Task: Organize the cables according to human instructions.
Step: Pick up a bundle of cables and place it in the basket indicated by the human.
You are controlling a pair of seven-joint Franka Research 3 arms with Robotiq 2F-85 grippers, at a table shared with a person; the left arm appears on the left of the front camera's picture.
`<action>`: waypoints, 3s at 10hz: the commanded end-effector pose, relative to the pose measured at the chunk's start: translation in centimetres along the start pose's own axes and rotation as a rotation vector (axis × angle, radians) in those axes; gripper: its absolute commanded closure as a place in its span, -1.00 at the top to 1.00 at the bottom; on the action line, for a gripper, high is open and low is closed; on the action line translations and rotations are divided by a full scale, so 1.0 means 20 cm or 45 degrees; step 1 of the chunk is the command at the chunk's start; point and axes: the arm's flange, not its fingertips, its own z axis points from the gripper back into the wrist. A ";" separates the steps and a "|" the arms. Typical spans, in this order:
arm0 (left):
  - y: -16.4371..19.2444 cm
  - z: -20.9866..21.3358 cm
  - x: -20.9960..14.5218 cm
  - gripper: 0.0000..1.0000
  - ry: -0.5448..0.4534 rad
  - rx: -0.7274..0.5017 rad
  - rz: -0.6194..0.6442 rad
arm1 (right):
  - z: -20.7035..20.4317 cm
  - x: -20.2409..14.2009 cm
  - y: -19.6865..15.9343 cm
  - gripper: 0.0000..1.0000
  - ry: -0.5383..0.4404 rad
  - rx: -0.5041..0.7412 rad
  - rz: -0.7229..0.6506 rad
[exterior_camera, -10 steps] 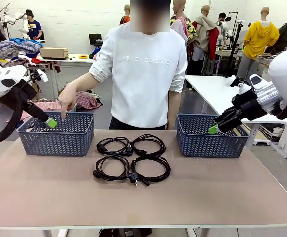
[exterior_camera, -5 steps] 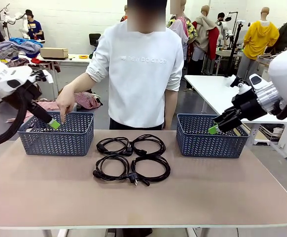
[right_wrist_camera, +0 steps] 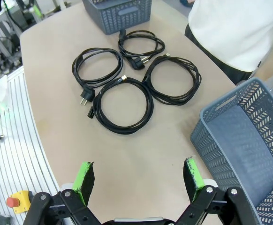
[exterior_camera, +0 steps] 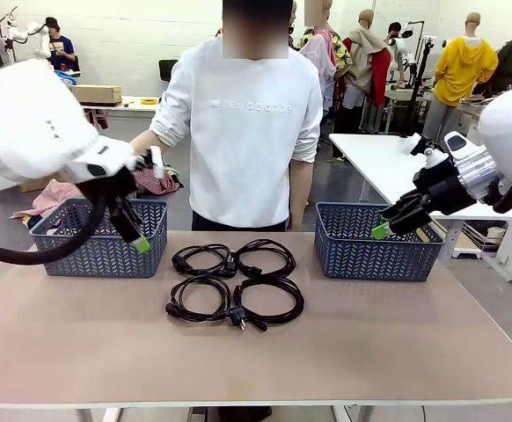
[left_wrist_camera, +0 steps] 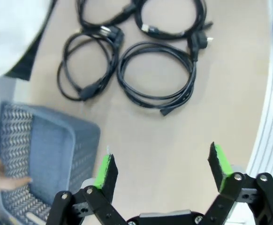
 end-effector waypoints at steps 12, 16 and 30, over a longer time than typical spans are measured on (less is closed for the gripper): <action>-0.13 -0.39 0.26 1.00 0.140 -0.085 -0.235 | -0.01 0.00 -0.02 1.00 -0.039 0.017 0.026; -0.15 -0.51 0.31 1.00 0.211 -0.092 -0.334 | -0.01 0.00 -0.02 1.00 -0.039 0.017 0.026; -0.24 -1.02 0.31 1.00 0.355 -0.179 -0.360 | -0.01 0.00 -0.02 1.00 -0.039 0.017 0.026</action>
